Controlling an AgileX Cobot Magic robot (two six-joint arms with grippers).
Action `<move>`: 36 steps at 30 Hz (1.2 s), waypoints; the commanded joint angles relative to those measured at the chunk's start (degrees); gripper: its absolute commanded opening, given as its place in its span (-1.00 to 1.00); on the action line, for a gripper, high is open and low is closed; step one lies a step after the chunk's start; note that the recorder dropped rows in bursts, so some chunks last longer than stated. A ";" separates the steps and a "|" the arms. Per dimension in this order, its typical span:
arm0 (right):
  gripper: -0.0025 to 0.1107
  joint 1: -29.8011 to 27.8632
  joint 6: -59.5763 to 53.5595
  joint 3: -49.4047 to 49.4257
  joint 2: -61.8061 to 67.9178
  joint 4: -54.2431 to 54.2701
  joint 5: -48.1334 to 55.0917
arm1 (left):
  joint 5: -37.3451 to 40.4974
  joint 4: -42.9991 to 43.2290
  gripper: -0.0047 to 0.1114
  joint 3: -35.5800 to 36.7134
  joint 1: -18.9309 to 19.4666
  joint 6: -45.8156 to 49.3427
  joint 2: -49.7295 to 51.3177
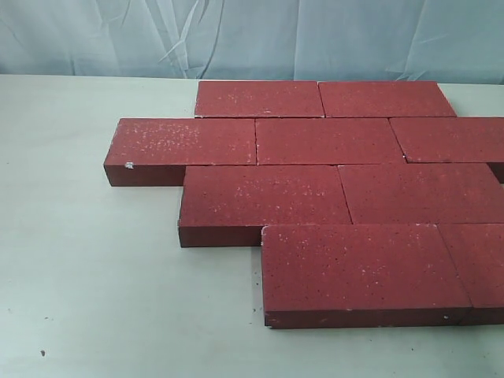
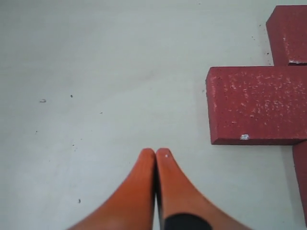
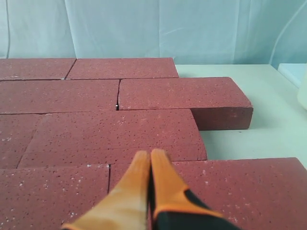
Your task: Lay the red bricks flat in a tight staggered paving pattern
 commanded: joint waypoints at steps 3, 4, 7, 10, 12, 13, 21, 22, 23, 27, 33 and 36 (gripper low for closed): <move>-0.97 -0.23 -0.01 0.15 -0.34 0.00 -0.62 | -1.47 -0.68 -0.92 8.13 4.08 -0.25 -8.51; -0.97 -0.23 -0.01 0.15 -0.34 0.00 -0.62 | -2.46 -0.35 -0.92 9.51 4.20 -0.25 -10.16; -0.97 -0.23 -0.01 0.15 -0.34 0.00 -0.62 | -7.92 0.54 -0.92 15.13 4.20 -0.25 -15.27; -0.97 -0.23 -0.01 0.15 -0.34 0.00 -0.62 | -14.60 0.43 -0.92 21.75 4.20 -0.25 -21.13; -0.97 -0.23 -0.01 0.15 -0.34 0.00 -0.62 | -18.00 0.00 -0.92 26.95 4.20 -0.25 -25.73; -0.97 -0.23 -0.01 0.15 -0.34 0.00 -0.62 | -19.23 0.00 -0.92 29.21 4.20 -0.25 -28.13; -0.97 -0.23 -0.01 0.15 -0.34 0.00 -0.62 | -21.29 -2.27 -0.92 44.34 4.20 -0.25 -47.13; -0.97 -0.23 -0.01 0.15 -0.34 0.09 -0.37 | -21.29 -2.50 -0.92 46.17 4.08 -0.25 -49.70; -0.97 -0.23 -0.01 0.15 -0.34 0.09 -0.37 | -21.29 -2.62 -0.92 47.91 4.08 -0.25 -52.18; -0.97 -0.23 -0.01 0.15 -0.34 0.25 -0.36 | -21.29 -3.14 -0.92 53.75 4.08 -0.25 -60.98; -0.97 -0.23 -0.01 0.15 -0.34 0.24 -0.46 | -24.02 -1.88 -0.92 57.83 1.44 -0.25 -71.25; -0.97 -0.23 -0.01 0.15 -0.34 0.24 -0.46 | -23.88 -0.99 -0.92 59.38 -0.86 -0.25 -72.99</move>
